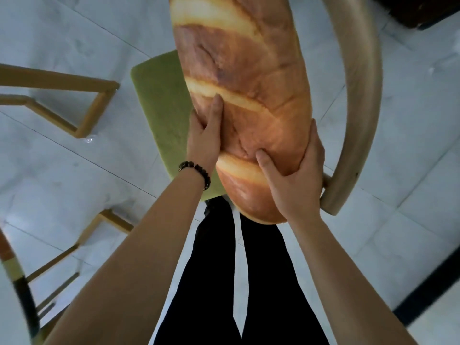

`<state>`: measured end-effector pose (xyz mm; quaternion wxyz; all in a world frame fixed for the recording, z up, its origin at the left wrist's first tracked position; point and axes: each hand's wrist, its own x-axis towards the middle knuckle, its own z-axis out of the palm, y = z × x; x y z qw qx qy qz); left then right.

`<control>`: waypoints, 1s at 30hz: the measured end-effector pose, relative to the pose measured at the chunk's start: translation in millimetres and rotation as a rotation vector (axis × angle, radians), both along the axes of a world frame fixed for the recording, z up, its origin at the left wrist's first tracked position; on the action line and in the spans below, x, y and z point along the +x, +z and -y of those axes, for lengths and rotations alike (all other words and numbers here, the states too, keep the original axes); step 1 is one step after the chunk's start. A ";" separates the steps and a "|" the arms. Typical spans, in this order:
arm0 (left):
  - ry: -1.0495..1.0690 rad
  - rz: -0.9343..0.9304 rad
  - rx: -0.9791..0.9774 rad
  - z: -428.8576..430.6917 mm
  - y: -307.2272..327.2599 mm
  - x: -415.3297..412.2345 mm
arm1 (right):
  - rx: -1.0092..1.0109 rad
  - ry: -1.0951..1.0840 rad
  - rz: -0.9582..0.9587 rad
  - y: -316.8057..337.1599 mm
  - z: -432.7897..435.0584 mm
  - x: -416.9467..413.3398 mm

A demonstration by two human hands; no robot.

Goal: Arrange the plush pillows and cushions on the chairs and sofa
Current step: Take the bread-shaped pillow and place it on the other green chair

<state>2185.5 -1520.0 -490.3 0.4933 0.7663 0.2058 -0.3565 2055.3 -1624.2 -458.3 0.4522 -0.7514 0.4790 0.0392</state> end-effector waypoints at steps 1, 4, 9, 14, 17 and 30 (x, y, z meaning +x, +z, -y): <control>-0.037 -0.027 0.037 7.7 -4.0 2.3 | -0.023 0.012 -0.030 -4.4 2.4 5.4; -0.064 -0.080 0.166 16.4 -14.2 6.6 | -0.098 0.068 -0.097 -14.3 4.6 21.5; -0.081 -0.055 0.095 1.3 -18.2 1.3 | -0.008 0.092 -0.254 -3.1 14.0 28.5; 0.144 -0.053 -0.043 -8.0 -21.4 -4.2 | -0.221 0.265 -0.088 31.3 6.8 57.3; 0.279 -0.041 -0.074 -17.3 -28.6 5.4 | -0.560 0.530 0.034 36.3 3.3 98.1; 0.213 -0.056 -0.231 -5.1 -59.3 26.2 | -0.982 1.088 -0.236 -24.2 37.9 182.6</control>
